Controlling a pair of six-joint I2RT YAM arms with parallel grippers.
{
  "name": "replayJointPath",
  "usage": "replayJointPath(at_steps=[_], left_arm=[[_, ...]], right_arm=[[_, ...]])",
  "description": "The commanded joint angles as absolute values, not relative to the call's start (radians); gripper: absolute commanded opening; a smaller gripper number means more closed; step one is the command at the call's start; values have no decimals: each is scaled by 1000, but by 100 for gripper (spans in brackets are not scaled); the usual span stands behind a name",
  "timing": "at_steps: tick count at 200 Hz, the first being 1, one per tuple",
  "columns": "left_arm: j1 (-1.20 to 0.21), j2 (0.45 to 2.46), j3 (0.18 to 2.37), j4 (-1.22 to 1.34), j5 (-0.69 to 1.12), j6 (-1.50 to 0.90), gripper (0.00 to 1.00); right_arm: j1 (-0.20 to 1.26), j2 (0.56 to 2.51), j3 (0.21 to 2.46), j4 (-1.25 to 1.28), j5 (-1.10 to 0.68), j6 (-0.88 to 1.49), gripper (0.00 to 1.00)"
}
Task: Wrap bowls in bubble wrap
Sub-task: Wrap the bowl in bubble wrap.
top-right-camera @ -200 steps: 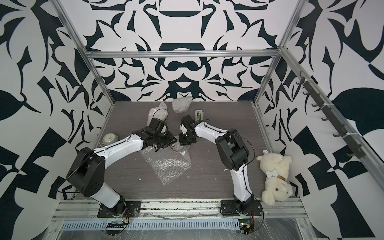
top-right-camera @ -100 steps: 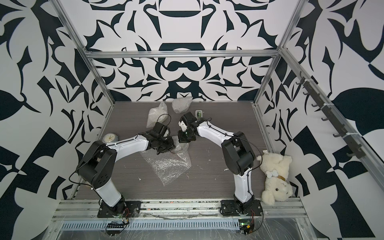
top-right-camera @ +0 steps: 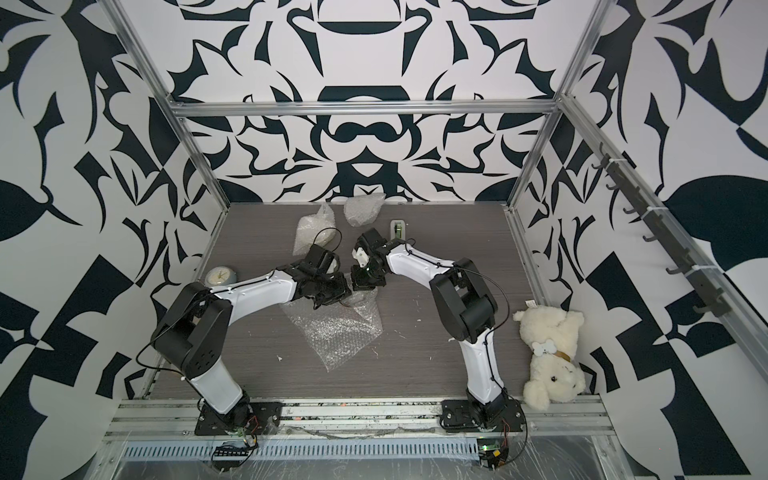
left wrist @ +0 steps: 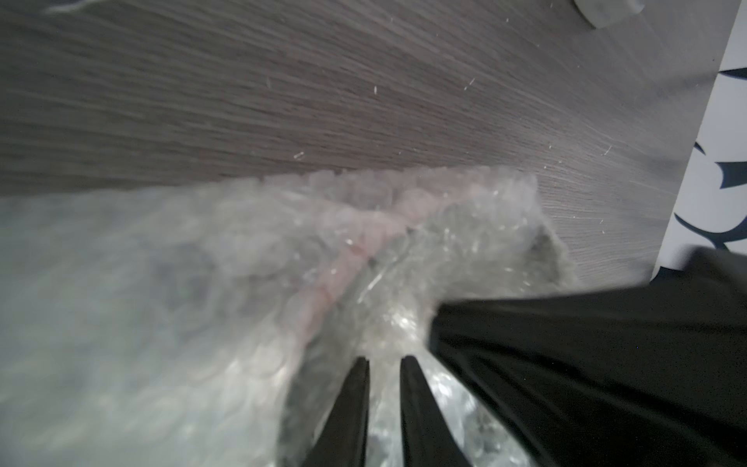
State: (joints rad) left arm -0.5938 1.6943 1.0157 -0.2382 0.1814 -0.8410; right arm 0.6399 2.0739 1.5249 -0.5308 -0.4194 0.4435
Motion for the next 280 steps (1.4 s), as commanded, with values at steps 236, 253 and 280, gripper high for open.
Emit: replayJointPath(at_steps=[236,253,280], left_arm=[[-89,1519,743,-190,321,-706,8],[-101,1469,779,-230,327,-706,7],[-131,1401,852,-258,426,-710,6]], right_arm=[[654,2075,1533,-581,-367,430,1],[654,2084,1532,-582,-368,428,1],[655,2089,1529,-581,-366,428,1]])
